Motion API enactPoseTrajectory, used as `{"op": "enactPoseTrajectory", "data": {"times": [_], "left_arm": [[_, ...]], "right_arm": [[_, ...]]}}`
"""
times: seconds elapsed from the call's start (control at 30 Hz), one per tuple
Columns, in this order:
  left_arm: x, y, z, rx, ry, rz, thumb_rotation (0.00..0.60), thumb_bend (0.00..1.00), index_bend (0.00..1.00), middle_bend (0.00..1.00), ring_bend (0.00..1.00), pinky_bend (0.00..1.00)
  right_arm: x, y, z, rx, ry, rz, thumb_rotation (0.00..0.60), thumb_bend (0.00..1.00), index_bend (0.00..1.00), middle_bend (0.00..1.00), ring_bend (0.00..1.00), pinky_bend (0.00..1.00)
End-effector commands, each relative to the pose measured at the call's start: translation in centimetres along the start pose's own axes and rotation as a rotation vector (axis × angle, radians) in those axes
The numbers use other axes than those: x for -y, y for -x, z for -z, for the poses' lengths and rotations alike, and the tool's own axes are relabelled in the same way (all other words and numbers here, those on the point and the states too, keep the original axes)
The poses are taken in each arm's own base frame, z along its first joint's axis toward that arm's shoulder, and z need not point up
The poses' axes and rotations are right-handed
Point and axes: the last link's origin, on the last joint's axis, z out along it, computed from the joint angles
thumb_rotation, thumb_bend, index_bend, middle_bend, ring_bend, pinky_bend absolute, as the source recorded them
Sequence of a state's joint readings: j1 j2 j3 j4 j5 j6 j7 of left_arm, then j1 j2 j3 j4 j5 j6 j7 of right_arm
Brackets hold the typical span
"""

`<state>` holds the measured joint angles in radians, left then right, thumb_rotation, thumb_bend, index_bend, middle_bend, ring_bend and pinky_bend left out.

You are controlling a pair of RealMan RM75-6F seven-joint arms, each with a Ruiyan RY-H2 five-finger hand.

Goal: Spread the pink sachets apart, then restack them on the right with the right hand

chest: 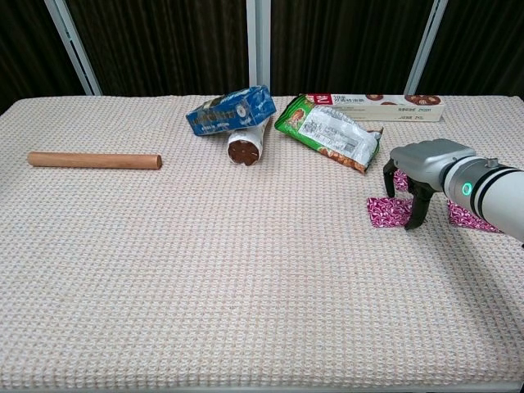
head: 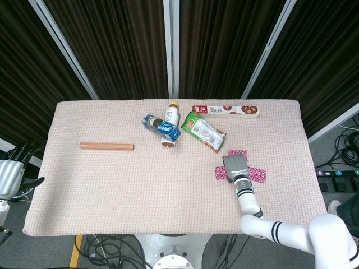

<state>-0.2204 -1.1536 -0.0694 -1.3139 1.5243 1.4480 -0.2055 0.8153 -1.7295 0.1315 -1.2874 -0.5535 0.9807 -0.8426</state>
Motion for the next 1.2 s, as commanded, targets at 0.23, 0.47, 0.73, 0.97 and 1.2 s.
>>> {"op": "enactPoseTrajectory", "data": {"times": [0.23, 0.47, 0.73, 0.97, 1.2], "left_arm": [[-0.1, -0.1, -0.1, -0.002, 0.003, 0.003, 0.6, 0.09, 0.25, 0.22, 0.19, 0.29], [-0.2, 0.0, -0.1, 0.005, 0.011, 0.009, 0.6, 0.09, 0.25, 0.22, 0.19, 0.29], [-0.4, 0.3, -0.2, 0.022, 0.024, 0.015, 0.6, 0.09, 0.25, 0.22, 0.19, 0.29], [-0.5, 0.5, 0.0, 0.03, 0.029, 0.016, 0.6, 0.09, 0.25, 0.22, 0.19, 0.29], [-0.5, 0.5, 0.1, 0.031, 0.032, 0.017, 0.6, 0.09, 0.25, 0.22, 0.19, 0.29]], "right_arm": [[-1.1, -2.0, 1.1, -0.053, 0.026, -0.044, 0.6, 0.0, 0.5, 1.0, 1.0, 0.96], [-4.1, -3.8, 2.7, -0.133, 0.102, -0.061, 0.6, 0.0, 0.5, 1.0, 1.0, 0.96], [-9.1, -2.8, 5.5, -0.175, 0.239, -0.109, 0.6, 0.0, 0.5, 1.0, 1.0, 0.96], [-10.8, -0.8, 6.9, -0.161, 0.302, -0.161, 0.6, 0.0, 0.5, 1.0, 1.0, 0.96], [-11.4, 0.5, 6.9, -0.142, 0.33, -0.178, 0.6, 0.0, 0.5, 1.0, 1.0, 0.96]]}}
